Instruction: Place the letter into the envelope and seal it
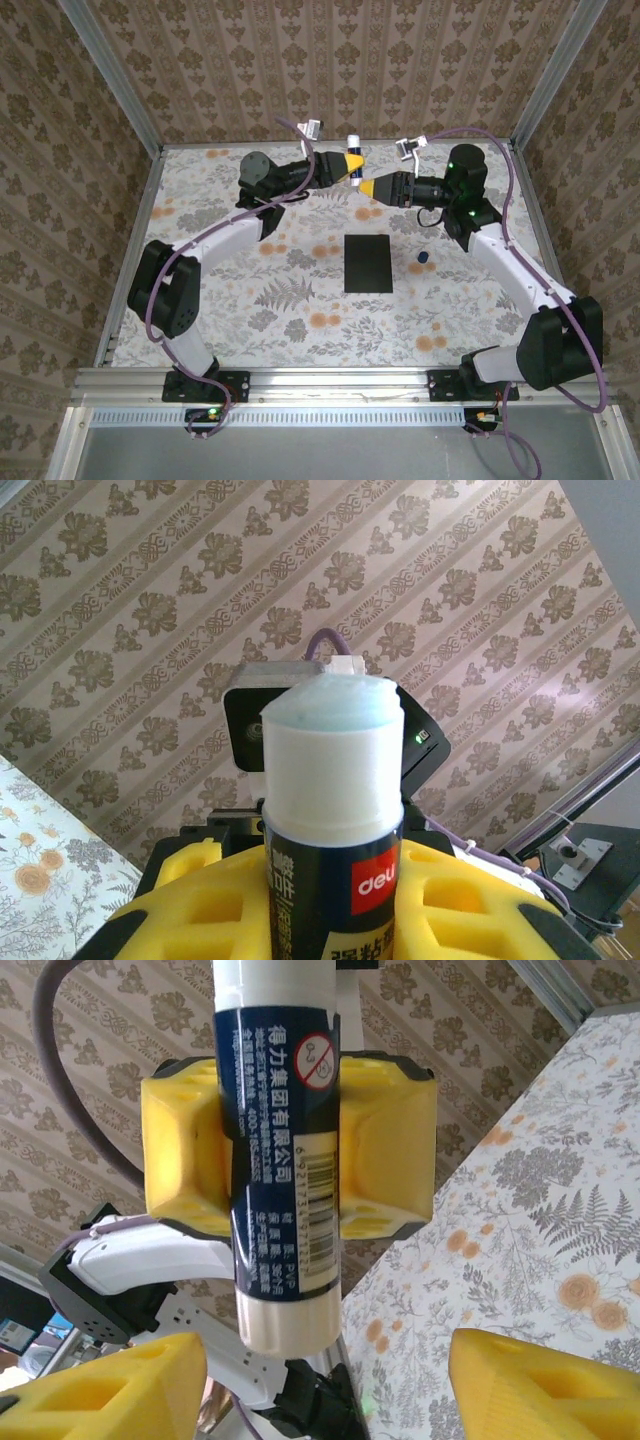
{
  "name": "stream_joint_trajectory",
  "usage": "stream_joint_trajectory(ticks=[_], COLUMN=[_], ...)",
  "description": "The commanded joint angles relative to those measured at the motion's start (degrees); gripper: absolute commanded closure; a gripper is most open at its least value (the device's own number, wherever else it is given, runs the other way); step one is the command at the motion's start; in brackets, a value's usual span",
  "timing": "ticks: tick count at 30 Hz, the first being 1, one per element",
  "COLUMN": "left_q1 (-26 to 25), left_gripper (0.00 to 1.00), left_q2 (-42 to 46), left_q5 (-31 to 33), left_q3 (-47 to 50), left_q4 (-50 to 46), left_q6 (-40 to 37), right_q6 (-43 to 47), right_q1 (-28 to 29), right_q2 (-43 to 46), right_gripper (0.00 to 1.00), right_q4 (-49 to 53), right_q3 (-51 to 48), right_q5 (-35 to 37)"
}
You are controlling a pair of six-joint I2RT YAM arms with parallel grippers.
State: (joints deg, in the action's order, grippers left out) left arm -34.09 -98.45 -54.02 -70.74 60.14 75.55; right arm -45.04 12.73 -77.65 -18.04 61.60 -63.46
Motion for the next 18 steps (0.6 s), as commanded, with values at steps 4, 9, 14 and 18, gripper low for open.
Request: stream_joint_trajectory(ticks=[4,9,14,18], left_q1=[-0.8,-1.2,-1.2,-1.2], left_gripper=[1.00,1.00,1.00,1.00], left_q2=[-1.0,-1.3,-1.5,-1.6], left_q5=[0.6,1.0,1.1,1.3], left_q3=[-1.6,-1.7,-1.7,-1.5], left_q4=[4.1,4.5,4.5,4.4], left_q6=[1.1,1.3,1.5,1.4], right_q6=[-2.0,-2.5,-2.7,-2.0], right_q1=[1.3,2.2,2.3,2.5], right_q2=[-1.0,-1.7,-1.7,-0.8], right_gripper=[0.43,0.54,0.71,0.73], right_q4=[-5.0,-6.1,-6.2,-4.9], right_q3=[0.6,1.2,1.4,1.7], right_q5=[0.9,1.4,2.4,4.5])
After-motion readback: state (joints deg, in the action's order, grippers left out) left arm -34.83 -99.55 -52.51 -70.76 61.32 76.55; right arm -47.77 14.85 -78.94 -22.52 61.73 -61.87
